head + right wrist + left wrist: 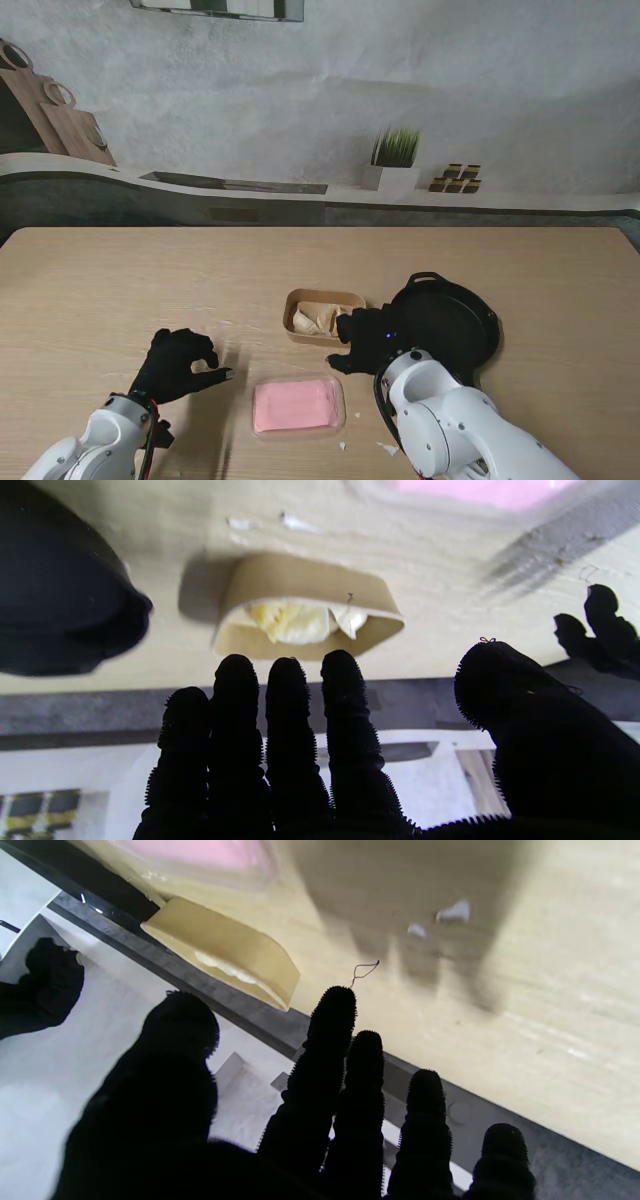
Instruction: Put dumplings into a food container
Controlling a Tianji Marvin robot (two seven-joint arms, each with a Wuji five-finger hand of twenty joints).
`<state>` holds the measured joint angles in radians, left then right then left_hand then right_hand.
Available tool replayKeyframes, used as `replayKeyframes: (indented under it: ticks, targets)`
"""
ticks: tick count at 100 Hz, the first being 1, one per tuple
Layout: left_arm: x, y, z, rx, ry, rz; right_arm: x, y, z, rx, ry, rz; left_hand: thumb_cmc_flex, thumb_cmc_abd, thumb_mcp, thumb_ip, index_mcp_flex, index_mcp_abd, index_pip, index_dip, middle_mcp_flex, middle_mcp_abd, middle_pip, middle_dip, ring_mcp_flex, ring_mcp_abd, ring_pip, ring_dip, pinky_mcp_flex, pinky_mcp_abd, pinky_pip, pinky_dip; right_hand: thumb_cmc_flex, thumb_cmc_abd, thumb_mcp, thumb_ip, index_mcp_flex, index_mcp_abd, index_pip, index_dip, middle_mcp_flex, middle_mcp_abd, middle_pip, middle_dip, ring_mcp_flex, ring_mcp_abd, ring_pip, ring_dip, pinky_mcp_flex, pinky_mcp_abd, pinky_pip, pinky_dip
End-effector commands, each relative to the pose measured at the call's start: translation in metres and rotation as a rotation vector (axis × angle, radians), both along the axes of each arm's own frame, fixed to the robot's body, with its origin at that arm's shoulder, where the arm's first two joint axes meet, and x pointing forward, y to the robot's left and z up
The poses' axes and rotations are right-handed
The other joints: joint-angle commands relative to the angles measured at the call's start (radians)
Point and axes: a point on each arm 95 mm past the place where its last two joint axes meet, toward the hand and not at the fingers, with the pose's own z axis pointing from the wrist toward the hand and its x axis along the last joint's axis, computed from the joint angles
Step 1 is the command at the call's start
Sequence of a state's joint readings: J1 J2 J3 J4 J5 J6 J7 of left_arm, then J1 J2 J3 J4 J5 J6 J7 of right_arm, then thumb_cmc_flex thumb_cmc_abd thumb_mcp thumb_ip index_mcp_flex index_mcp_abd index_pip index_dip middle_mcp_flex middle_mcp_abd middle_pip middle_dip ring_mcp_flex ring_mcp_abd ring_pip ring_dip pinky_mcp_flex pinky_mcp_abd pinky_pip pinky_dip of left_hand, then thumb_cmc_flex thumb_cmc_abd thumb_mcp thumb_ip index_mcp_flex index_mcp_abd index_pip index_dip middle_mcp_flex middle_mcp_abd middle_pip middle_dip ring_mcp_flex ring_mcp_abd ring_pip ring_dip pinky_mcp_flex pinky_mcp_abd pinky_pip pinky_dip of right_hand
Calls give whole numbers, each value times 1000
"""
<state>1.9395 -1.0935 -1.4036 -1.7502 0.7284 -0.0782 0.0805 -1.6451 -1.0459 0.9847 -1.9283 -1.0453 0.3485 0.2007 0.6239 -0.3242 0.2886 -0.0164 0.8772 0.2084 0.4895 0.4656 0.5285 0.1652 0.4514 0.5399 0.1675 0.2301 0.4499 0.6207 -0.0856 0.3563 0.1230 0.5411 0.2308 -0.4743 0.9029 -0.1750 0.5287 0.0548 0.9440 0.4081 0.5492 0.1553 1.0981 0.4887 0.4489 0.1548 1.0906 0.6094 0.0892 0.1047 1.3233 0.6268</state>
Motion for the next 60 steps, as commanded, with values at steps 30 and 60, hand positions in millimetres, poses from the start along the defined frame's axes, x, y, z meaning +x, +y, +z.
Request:
replayKeyframes:
  ticks: [30,60]
  targets:
    - [-21,-19,-33,2,103,-15,-31,7,-39,-35,133,-106,-6,27,-39,-6,30,30,-53,-27,-51,-6,-19,-30,-50,-38,-51,-29,-10,-39,-58,-62,-48,63,7,47,19,37,-65,7,-29,44,-16,6,-16,57,-5,4,-29,1,15,17]
    - [-23,-34,-42,-21,158,-21,-38,11,-57,-68,210,-161,7,19,-22,-7,74,63,-53,-34,-55,-10,-29,-51,-58,-45,-58,-27,-6,-42,-71,-97,-60,92,-10,49,-12,55,-96,-8,-84,48,-25,3,-60,44,-25,-4,-59,-23,-19,19]
